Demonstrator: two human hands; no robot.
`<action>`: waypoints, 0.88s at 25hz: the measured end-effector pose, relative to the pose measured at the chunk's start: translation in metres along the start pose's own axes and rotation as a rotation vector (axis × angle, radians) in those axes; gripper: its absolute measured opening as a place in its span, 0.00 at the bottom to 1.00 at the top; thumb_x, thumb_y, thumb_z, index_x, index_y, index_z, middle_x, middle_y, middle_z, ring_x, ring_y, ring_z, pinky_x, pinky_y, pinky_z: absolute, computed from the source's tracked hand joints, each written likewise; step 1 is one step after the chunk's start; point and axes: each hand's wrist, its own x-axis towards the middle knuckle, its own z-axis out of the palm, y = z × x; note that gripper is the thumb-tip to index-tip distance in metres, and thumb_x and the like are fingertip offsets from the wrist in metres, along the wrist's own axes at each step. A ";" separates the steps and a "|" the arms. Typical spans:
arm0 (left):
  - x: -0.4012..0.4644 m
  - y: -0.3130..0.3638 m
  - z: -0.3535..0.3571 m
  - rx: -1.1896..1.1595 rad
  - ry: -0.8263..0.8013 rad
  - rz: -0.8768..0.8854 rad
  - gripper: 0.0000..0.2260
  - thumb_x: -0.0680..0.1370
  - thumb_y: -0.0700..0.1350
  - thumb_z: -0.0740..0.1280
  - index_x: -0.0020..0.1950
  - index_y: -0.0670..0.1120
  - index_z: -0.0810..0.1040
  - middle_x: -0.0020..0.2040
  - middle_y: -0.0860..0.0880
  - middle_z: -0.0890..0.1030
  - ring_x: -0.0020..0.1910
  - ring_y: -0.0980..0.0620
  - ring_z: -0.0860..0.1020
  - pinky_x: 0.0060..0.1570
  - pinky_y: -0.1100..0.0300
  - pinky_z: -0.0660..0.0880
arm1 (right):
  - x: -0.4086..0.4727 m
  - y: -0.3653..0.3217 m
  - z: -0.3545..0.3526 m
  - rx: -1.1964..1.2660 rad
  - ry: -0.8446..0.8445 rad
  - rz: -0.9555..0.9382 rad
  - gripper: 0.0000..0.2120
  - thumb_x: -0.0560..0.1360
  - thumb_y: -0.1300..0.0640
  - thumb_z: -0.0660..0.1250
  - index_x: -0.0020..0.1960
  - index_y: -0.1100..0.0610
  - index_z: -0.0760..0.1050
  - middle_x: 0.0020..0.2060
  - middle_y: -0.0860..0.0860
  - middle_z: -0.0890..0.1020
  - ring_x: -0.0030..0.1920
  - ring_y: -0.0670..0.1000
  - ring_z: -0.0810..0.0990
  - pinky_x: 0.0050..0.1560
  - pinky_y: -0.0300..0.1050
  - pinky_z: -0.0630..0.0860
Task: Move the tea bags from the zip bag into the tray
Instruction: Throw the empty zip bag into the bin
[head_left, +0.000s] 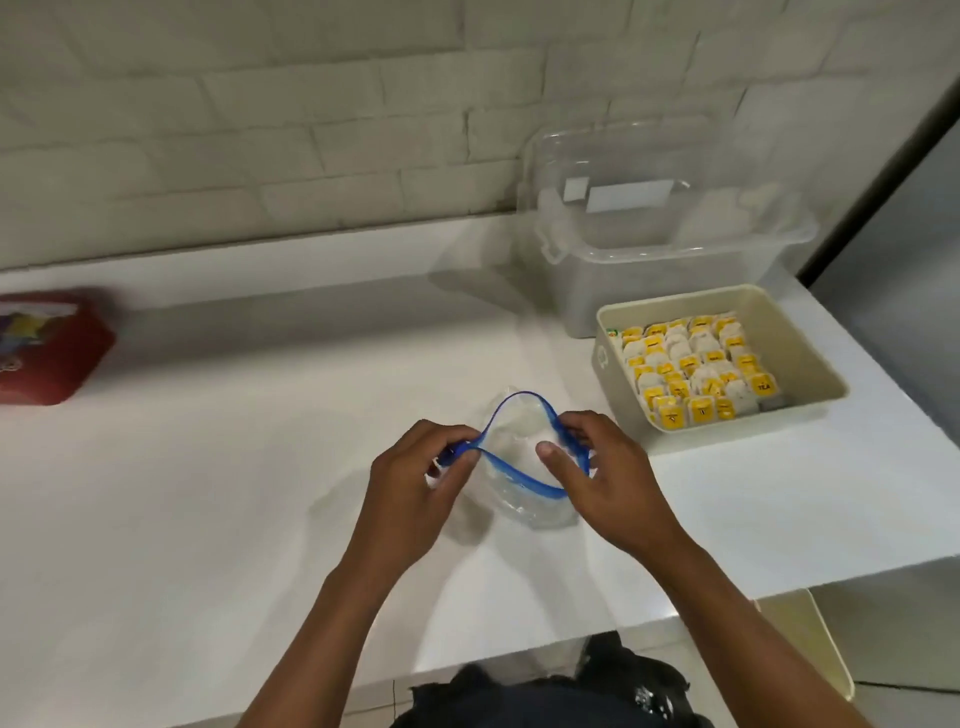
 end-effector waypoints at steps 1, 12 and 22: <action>0.002 0.011 0.004 -0.038 -0.012 0.000 0.07 0.78 0.42 0.71 0.54 0.52 0.82 0.46 0.58 0.79 0.44 0.53 0.78 0.43 0.68 0.73 | -0.011 -0.006 -0.002 0.074 -0.014 0.004 0.22 0.73 0.37 0.68 0.62 0.45 0.72 0.55 0.40 0.78 0.56 0.42 0.77 0.55 0.35 0.73; -0.022 0.106 0.105 -0.761 -0.679 -0.230 0.15 0.82 0.39 0.59 0.59 0.51 0.83 0.57 0.50 0.84 0.59 0.48 0.81 0.59 0.54 0.77 | -0.111 0.006 -0.055 0.442 0.424 0.150 0.15 0.76 0.60 0.71 0.61 0.50 0.74 0.52 0.44 0.81 0.53 0.51 0.81 0.52 0.47 0.81; -0.093 0.191 0.242 -0.347 -0.530 -0.110 0.13 0.77 0.52 0.70 0.58 0.67 0.74 0.61 0.64 0.75 0.60 0.61 0.76 0.52 0.69 0.75 | -0.198 0.088 -0.171 0.630 0.757 0.386 0.01 0.69 0.63 0.62 0.39 0.59 0.70 0.32 0.52 0.70 0.33 0.49 0.68 0.34 0.43 0.70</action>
